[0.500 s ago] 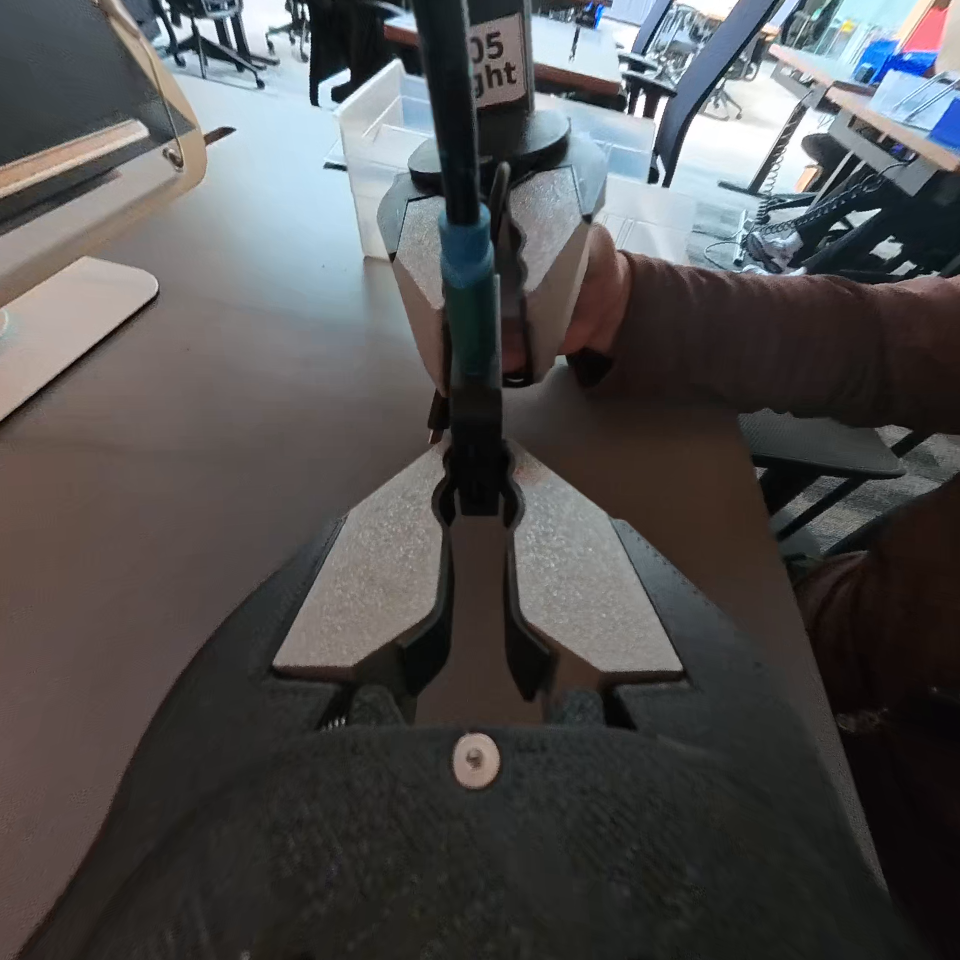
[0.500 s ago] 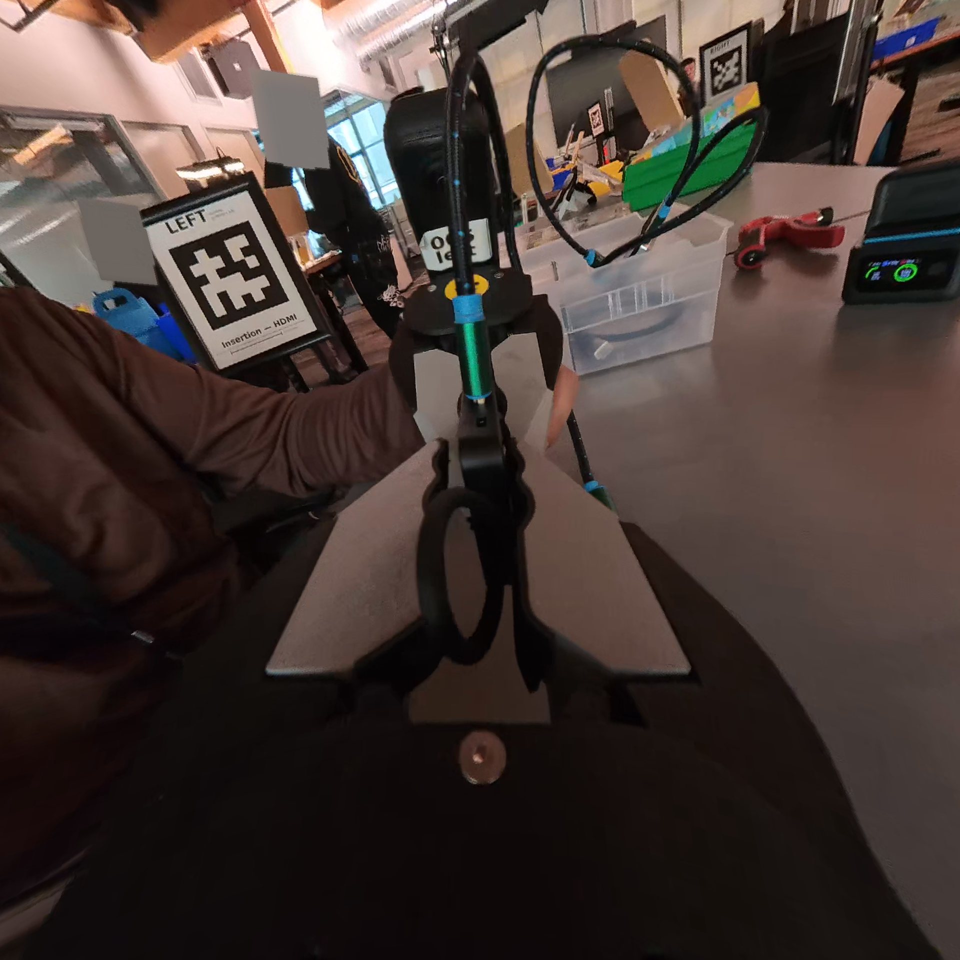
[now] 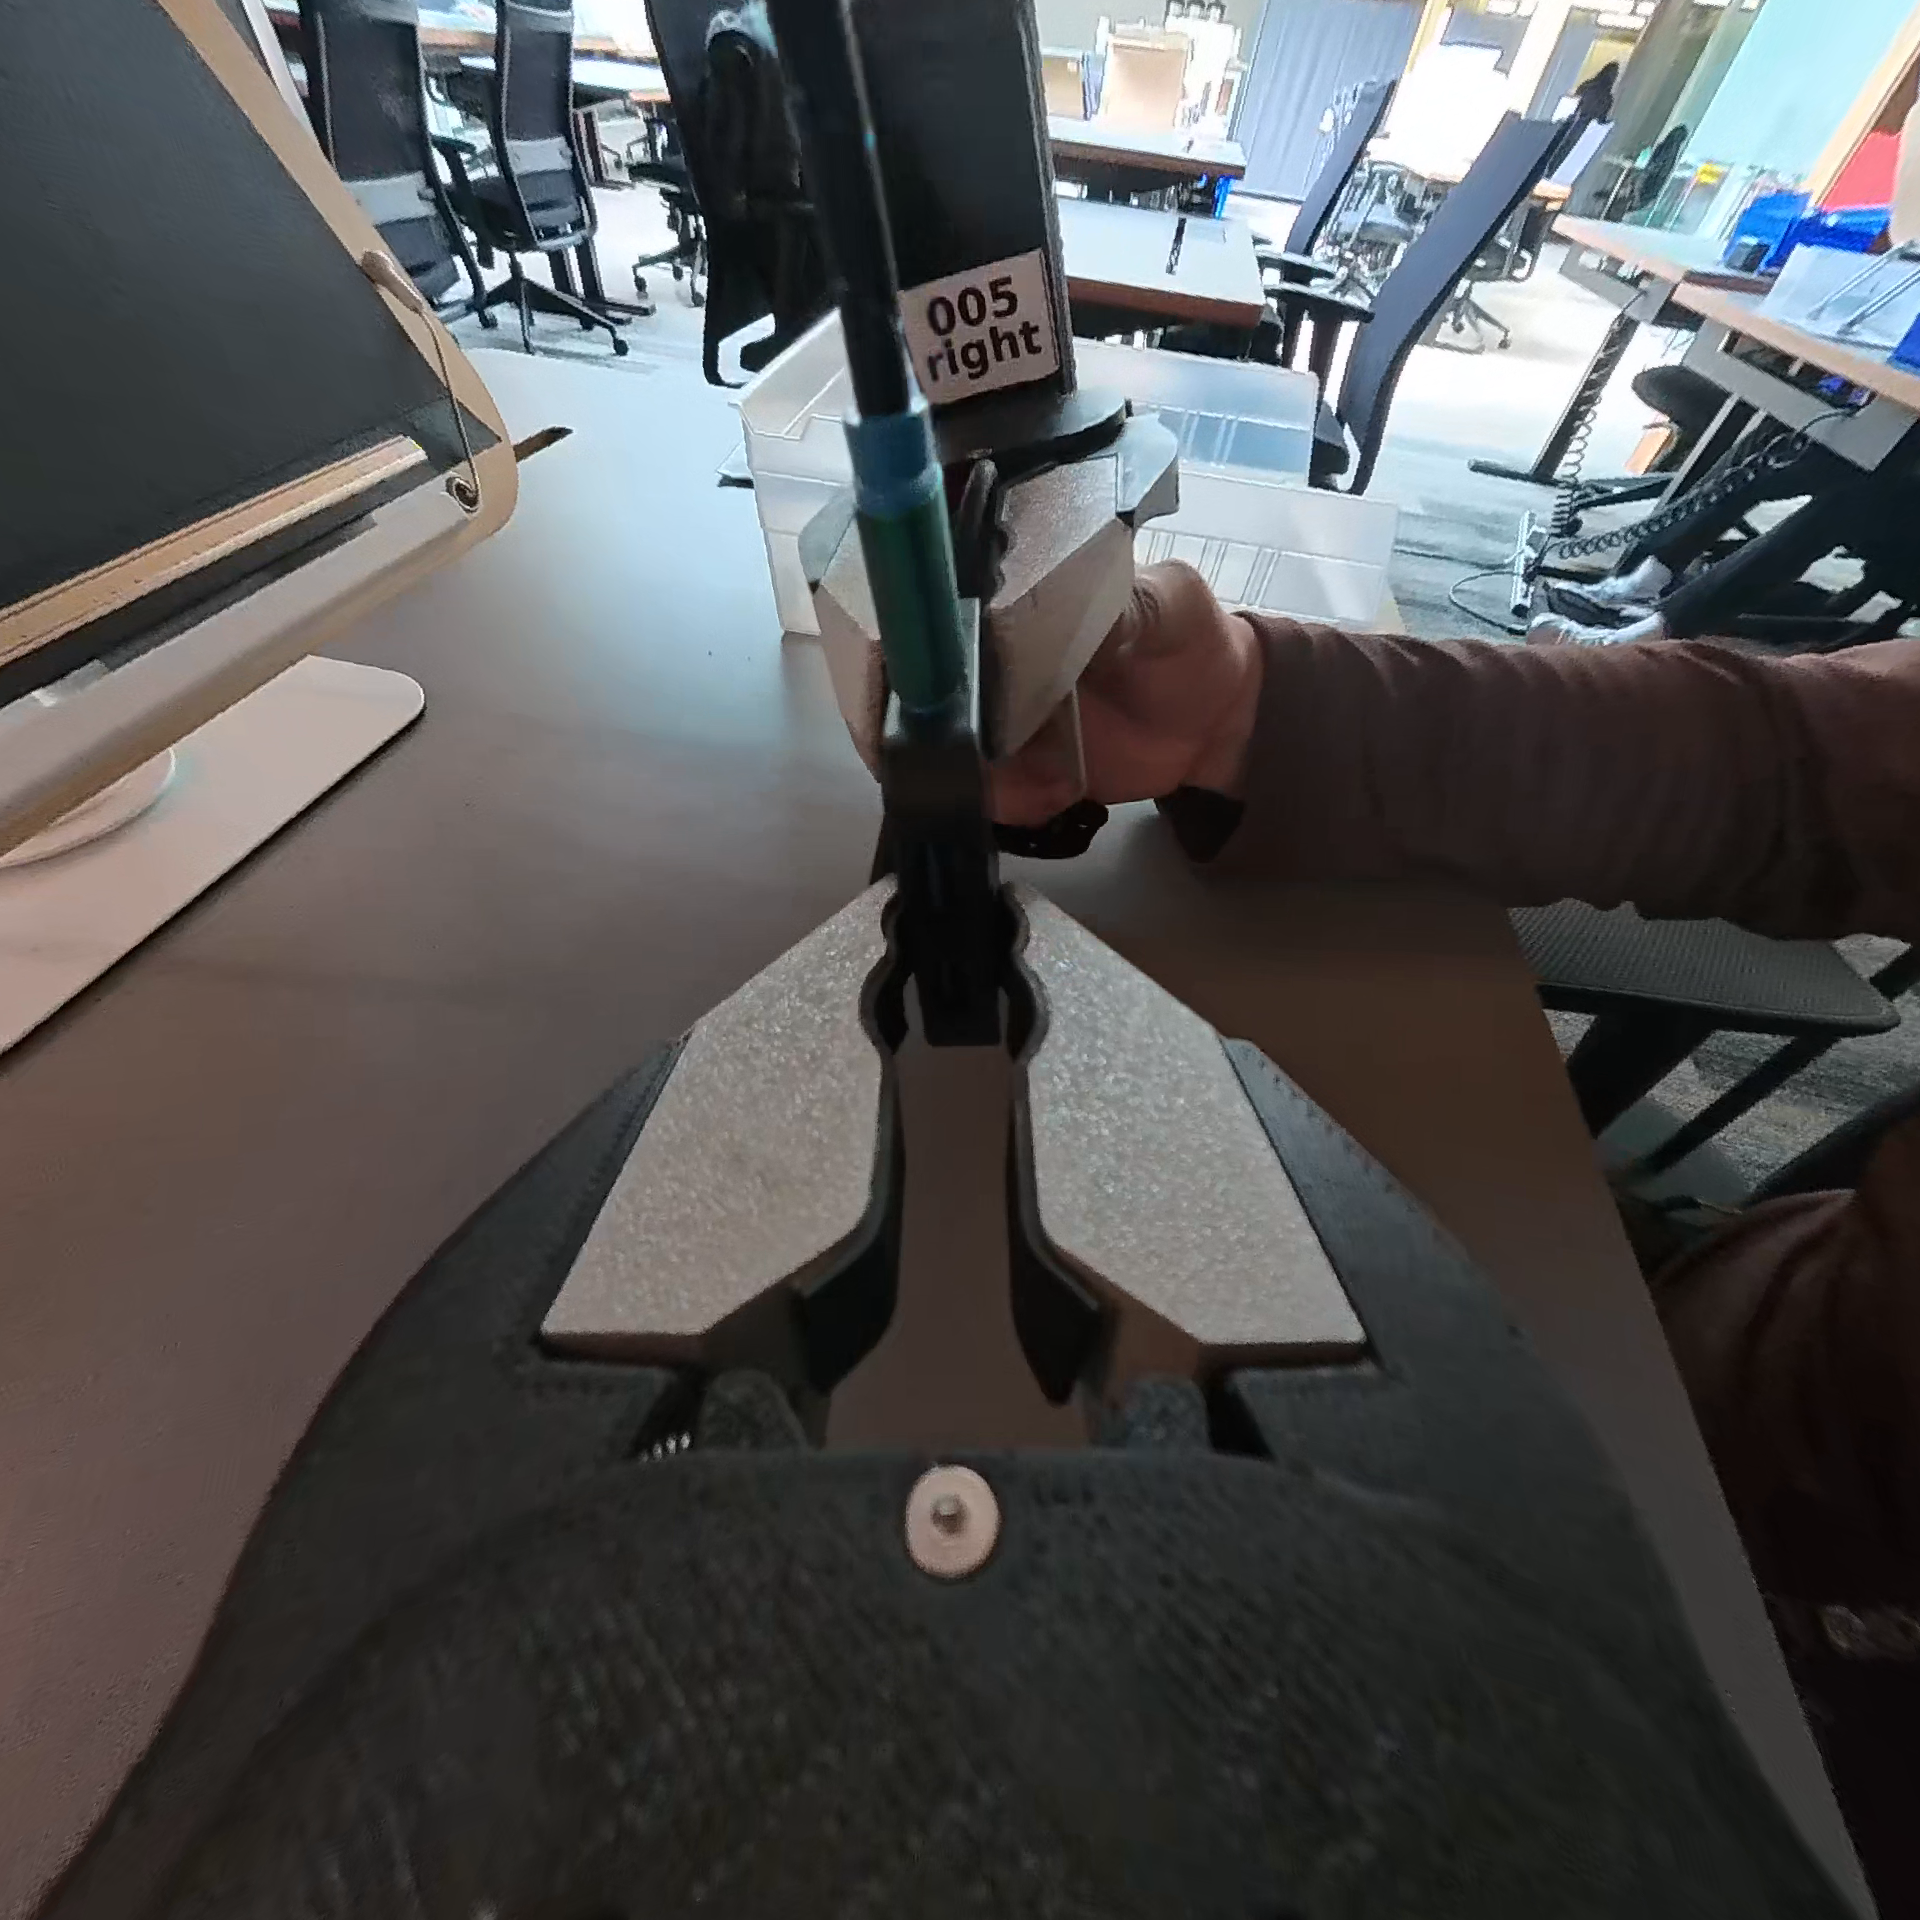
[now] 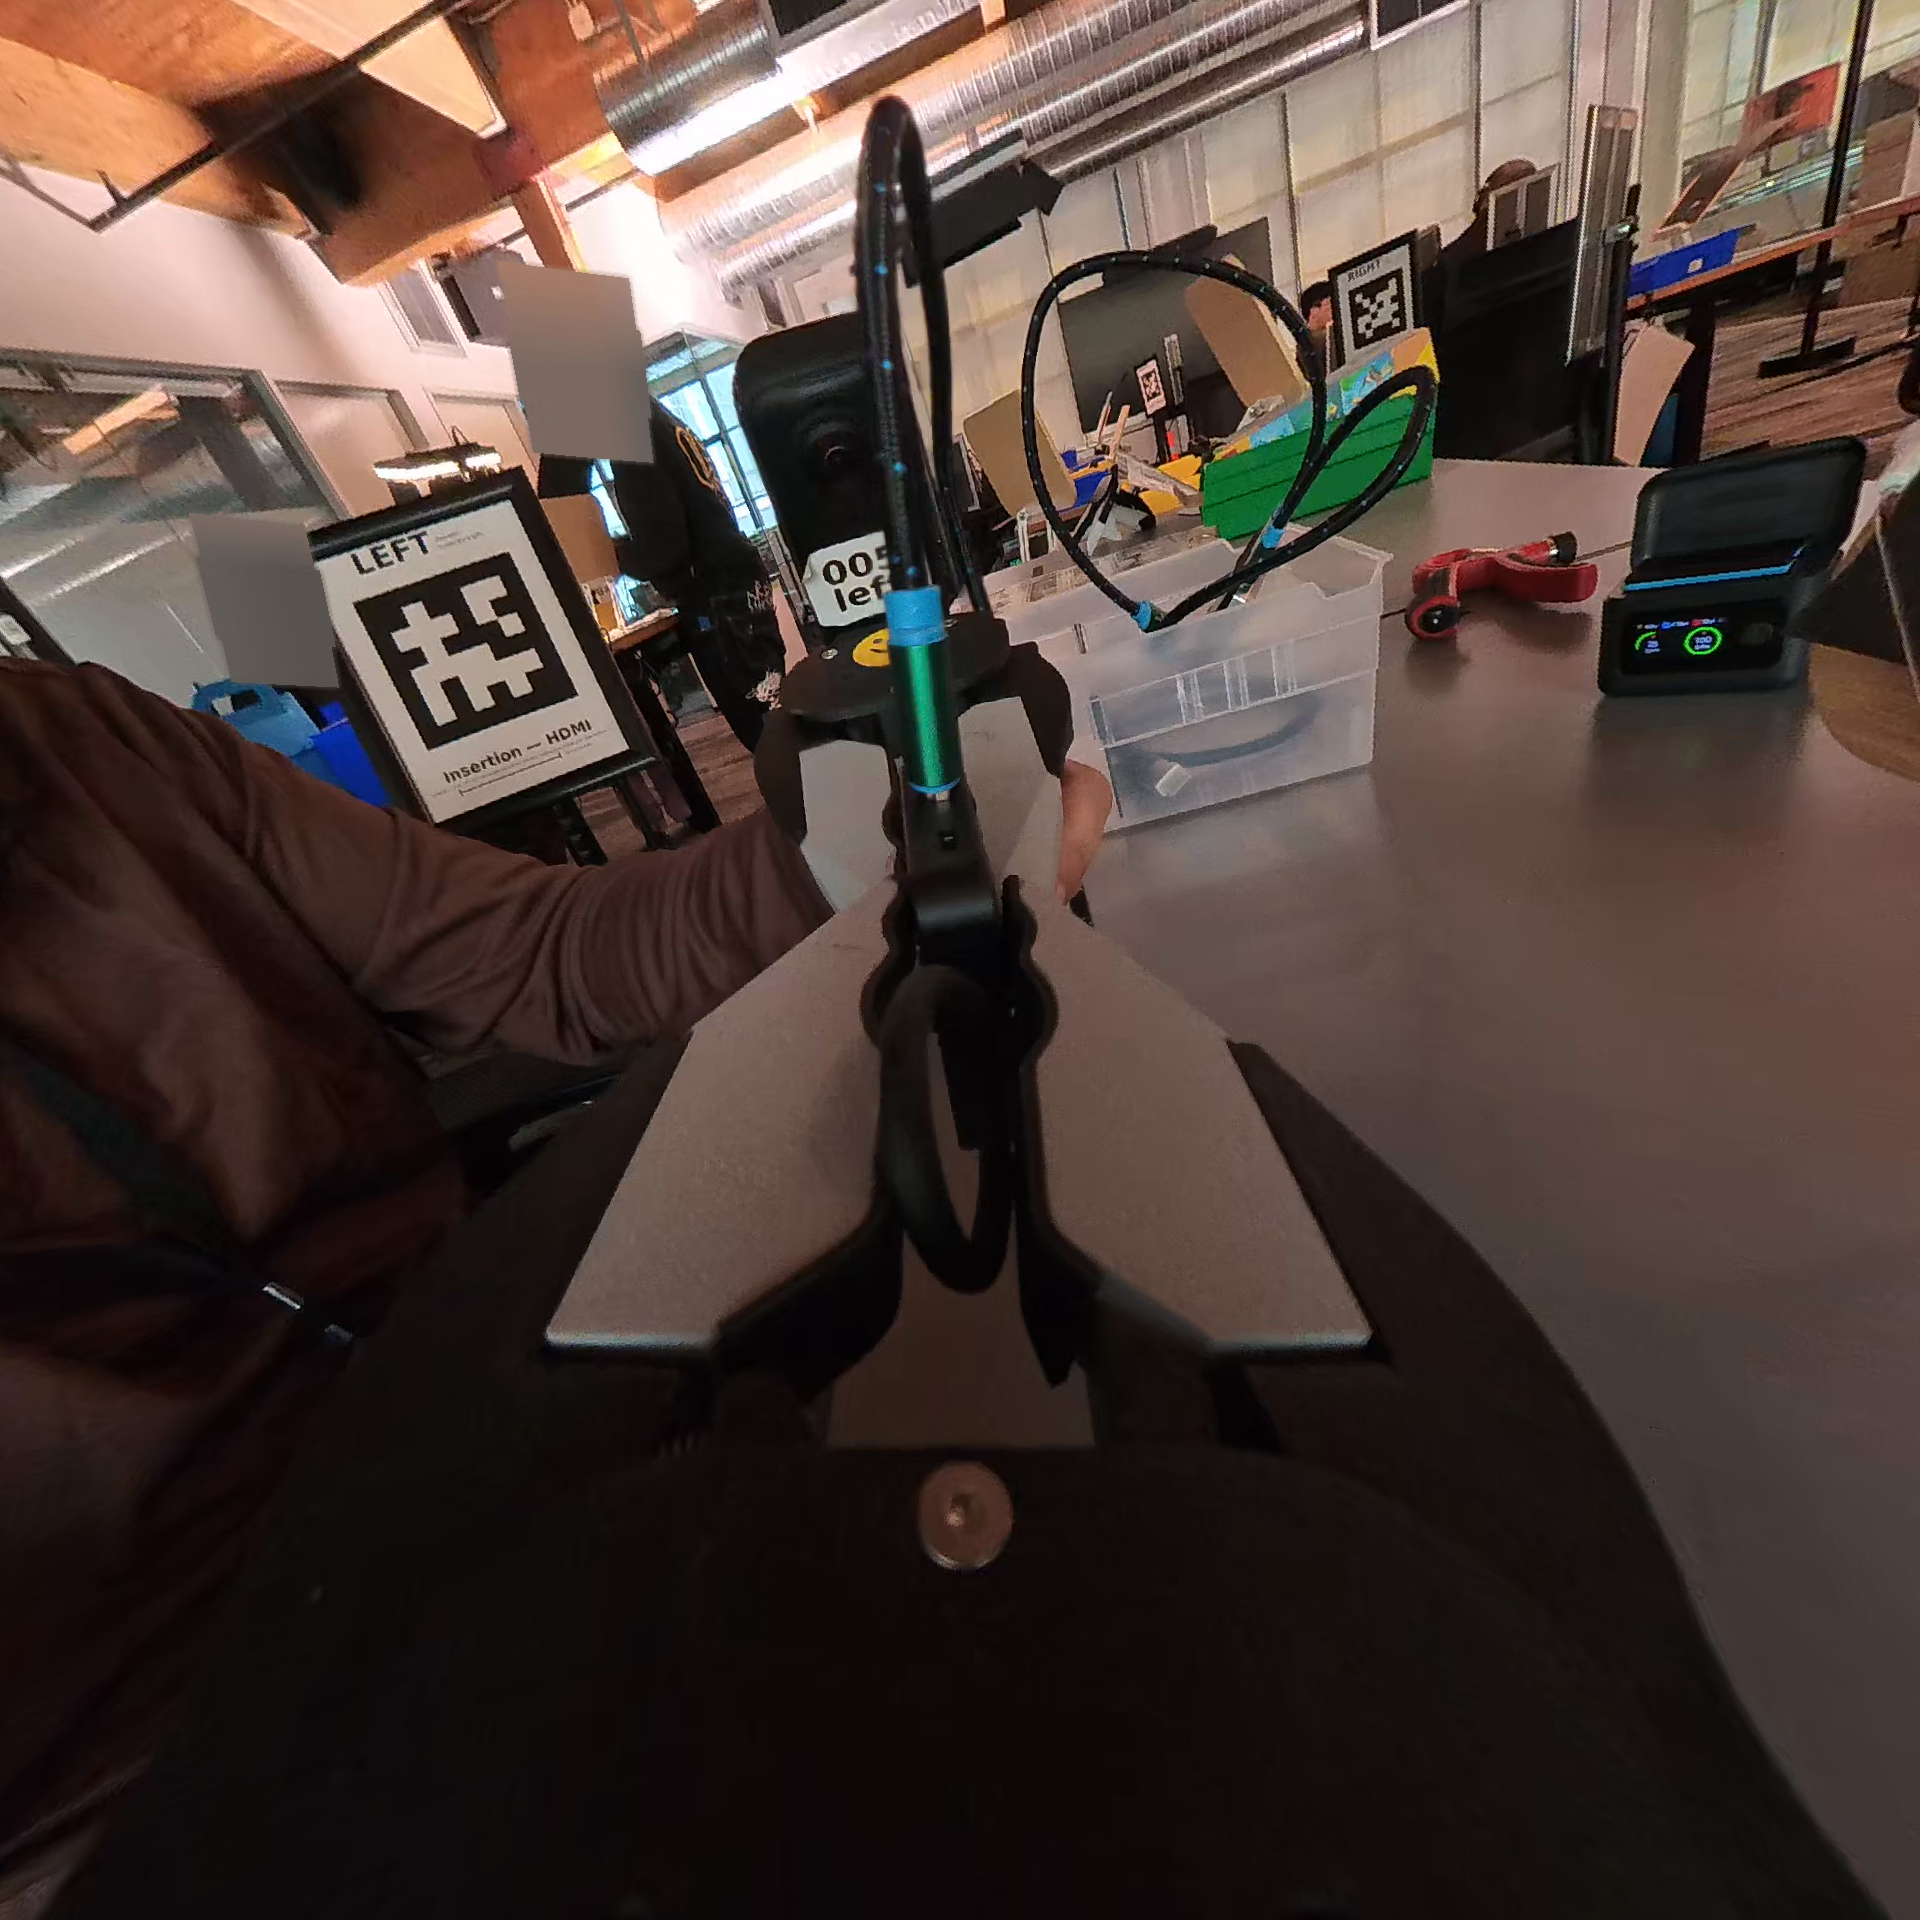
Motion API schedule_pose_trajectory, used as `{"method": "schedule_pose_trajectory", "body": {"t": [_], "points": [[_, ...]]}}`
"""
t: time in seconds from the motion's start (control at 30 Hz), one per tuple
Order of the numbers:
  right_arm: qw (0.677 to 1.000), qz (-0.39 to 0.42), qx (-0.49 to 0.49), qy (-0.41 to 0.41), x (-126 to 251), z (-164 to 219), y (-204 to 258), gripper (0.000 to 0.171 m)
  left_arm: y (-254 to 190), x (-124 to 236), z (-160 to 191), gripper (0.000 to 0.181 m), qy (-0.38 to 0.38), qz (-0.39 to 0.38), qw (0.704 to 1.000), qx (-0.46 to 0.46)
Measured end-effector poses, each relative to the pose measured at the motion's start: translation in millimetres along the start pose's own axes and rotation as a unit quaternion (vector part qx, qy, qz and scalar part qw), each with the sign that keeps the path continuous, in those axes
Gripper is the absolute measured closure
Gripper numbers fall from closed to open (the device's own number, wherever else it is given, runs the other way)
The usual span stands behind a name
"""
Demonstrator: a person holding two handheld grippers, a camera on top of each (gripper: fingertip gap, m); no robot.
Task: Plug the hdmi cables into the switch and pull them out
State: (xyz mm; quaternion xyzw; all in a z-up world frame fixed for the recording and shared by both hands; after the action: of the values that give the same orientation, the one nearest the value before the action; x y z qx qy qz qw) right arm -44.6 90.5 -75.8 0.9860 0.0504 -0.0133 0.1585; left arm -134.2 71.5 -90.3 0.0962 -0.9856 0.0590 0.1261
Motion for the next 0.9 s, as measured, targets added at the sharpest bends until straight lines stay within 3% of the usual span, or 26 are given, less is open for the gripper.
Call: {"method": "schedule_pose_trajectory", "body": {"t": [0.53, 0.9], "points": [[1.0, 0.0, -0.013, -0.011, -0.2, -2.6, -1.2, 0.161, 0.6, -4.2, -1.6, 0.166, -0.041, 0.017, 0.999, 0.023], [0.999, 0.04, -0.008, 0.01, 2.4, -1.5, -8.0, 0.152, 6.7, -9.4, 7.0, 0.169, -0.001, -0.03, 1.0, -0.004]]}}
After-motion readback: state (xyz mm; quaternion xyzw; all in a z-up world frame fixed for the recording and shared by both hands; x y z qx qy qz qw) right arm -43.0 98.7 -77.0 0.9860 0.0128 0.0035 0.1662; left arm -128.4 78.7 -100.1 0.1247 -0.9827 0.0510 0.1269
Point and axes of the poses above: each gripper's, where its closed fingertips meet, x back along the fingers, z out of its underside, y = z × x across the jaws, the point moved 5 cm from there along x, back along the fingers
